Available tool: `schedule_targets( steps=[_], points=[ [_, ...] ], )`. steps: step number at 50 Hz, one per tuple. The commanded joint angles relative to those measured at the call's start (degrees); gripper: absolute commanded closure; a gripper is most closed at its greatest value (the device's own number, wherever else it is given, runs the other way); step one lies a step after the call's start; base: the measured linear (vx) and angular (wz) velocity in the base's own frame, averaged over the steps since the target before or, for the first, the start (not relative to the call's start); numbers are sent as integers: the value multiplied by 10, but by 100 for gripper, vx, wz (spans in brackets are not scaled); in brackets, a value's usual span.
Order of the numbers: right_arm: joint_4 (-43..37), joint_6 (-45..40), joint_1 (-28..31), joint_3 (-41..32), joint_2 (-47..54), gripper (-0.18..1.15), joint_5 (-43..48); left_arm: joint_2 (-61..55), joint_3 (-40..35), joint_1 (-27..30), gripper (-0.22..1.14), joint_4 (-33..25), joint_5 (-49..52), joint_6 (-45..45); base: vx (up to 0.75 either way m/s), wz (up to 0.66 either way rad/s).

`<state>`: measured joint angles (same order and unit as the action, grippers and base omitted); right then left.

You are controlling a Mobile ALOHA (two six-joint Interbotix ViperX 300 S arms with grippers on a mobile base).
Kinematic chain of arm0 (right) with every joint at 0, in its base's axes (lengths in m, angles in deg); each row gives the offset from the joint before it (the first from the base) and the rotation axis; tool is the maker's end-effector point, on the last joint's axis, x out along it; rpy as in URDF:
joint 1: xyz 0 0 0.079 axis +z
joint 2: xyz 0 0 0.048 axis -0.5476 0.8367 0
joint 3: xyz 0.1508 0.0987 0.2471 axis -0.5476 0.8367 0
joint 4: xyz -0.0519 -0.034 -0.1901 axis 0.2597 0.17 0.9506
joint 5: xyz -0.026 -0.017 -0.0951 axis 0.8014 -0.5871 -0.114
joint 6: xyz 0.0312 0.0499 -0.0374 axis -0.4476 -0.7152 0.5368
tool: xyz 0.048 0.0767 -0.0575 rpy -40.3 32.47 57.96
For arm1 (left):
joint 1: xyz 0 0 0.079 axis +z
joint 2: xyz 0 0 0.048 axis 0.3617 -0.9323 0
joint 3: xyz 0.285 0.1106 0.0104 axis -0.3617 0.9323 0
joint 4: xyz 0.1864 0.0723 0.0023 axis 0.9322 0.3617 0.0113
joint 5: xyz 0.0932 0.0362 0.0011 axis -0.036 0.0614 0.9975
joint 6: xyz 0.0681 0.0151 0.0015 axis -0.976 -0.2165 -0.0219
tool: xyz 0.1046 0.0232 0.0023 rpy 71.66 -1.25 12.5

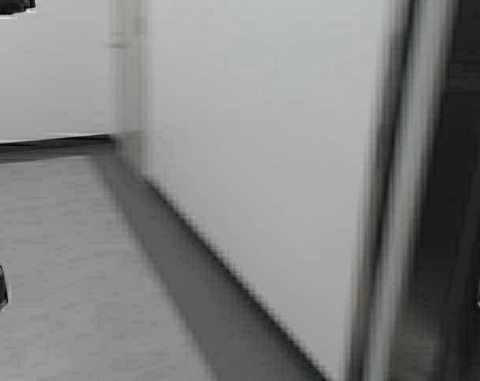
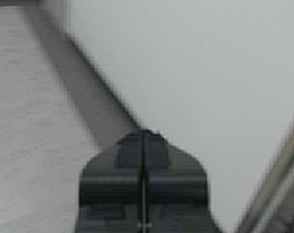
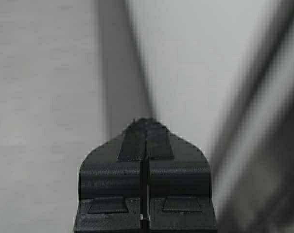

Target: Navigate to elevator, push the call button, then enter the elevator

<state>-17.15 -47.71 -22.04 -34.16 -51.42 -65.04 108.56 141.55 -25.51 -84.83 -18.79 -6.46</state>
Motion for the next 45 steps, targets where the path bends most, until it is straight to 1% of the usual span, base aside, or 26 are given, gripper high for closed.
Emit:
schedule_targets(
  steps=[1,12,18,39,45],
  points=[
    [-1,-1,-1,-10,5,91,8,0,-8,-2,89,1,-4,1,40,-79],
    [-1,-11,-1,-14,3,91,9,-22,-13,-2,89,3,-4,-1,40,-73],
    [-2,-12,-1,-14,3,91,9,-27,-18,-2,89,4,-5,2,38,-48],
    [-1,-29,0,-11,15,91,9,7,-15,-2,89,3,-5,3,39,-47],
    [-1,-32,-1,-12,26,91,9,11,-14,-15,89,4,-16,6,39,-54]
  ],
)
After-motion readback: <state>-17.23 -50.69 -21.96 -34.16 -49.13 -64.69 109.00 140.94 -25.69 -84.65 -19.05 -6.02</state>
